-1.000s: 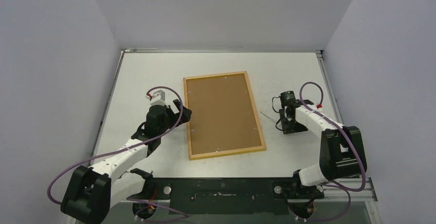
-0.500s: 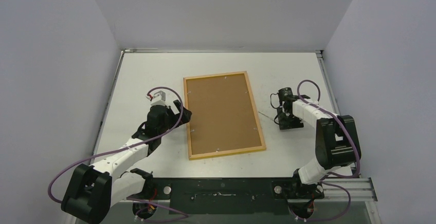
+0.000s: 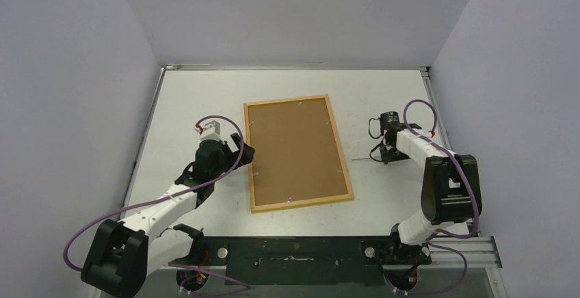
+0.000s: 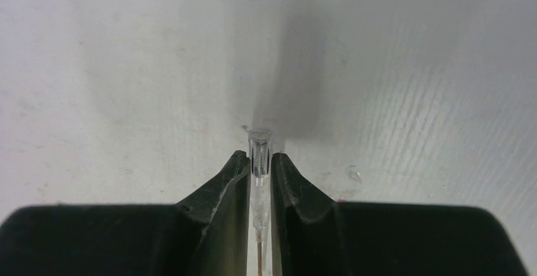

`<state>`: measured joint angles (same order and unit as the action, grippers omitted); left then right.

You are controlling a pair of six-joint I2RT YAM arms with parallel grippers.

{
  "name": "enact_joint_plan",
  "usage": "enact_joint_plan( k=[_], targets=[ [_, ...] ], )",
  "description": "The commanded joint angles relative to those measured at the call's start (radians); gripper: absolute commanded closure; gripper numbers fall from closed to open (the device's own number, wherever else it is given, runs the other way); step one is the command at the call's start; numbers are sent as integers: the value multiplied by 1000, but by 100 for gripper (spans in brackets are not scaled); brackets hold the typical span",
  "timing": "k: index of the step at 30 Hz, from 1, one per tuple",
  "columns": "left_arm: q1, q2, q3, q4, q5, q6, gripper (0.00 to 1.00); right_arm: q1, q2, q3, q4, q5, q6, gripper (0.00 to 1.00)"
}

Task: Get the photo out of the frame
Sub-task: Pick up the screwdriver from the center of the board.

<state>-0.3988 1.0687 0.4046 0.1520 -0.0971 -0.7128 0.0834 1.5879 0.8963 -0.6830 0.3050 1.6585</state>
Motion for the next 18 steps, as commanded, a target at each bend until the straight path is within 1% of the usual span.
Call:
enact_joint_plan(
  k=[1,5,7,9,12,14,16,18],
  targets=[
    [-5,-38,22,65,41,47,2,-8,-95,88,86,161,-218,95],
    [-5,-49,-9,145,111,68,2,-4,-129,99,180,173,-455,95],
    [-6,-54,-22,183,155,77,2,-3,-141,95,221,138,-588,95],
    [-12,-58,-45,238,191,85,2,3,-164,75,281,70,-703,95],
    [-31,-59,-72,314,217,92,3,16,-233,-4,471,-116,-857,95],
    [-50,-57,-70,314,190,98,3,16,-290,-77,619,-301,-931,95],
    [-72,-47,-65,318,178,111,3,23,-336,-133,740,-443,-948,95],
    [-95,-30,-54,327,191,122,3,36,-356,-166,834,-547,-953,94]
  ],
)
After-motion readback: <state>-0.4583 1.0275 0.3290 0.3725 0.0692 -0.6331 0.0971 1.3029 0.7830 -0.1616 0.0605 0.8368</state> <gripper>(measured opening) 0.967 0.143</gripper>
